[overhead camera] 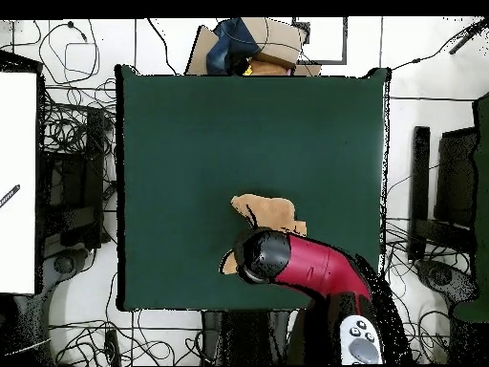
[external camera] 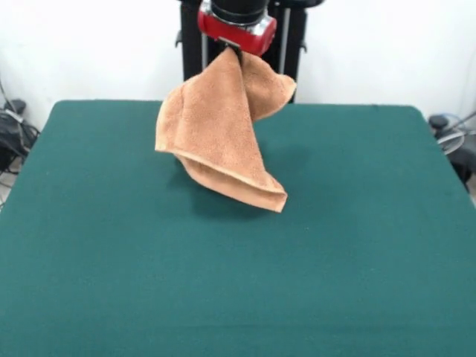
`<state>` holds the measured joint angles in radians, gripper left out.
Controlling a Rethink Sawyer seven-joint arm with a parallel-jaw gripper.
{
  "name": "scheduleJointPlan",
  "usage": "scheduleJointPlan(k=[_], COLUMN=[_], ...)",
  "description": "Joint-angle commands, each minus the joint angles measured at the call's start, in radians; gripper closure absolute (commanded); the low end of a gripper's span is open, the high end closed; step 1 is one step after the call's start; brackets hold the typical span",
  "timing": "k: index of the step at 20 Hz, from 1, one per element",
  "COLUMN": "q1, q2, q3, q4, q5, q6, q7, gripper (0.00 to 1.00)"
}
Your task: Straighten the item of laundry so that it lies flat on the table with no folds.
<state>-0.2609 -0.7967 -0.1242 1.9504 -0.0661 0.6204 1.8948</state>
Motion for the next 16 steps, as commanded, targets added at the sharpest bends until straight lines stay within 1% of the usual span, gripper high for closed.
scheduleJointPlan(k=[1, 3, 6, 8, 10, 12, 16], q1=[-0.103, -0.114, -0.161, -0.187, -0.207, -0.21, -0.204], q2=[0.01, 0.04, 0.113, 0.171, 0.212, 0.211, 0.182], q3=[0.126, 0.133, 0.169, 0.187, 0.204, 0.207, 0.216], q4=[0.007, 0.02, 0.02, -0.012, -0.042, -0.049, -0.046], q5=[-0.033, -0.038, -0.041, -0.049, -0.058, -0.067, -0.073], q6=[0.25, 0.205, 0.179, 0.216, 0.262, 0.287, 0.314], q7=[-0.133, -0.127, -0.129, -0.137, -0.145, -0.135, -0.101], gripper=[1.0, 1.0, 1.0, 1.0, 1.0, 1.0, 1.0])
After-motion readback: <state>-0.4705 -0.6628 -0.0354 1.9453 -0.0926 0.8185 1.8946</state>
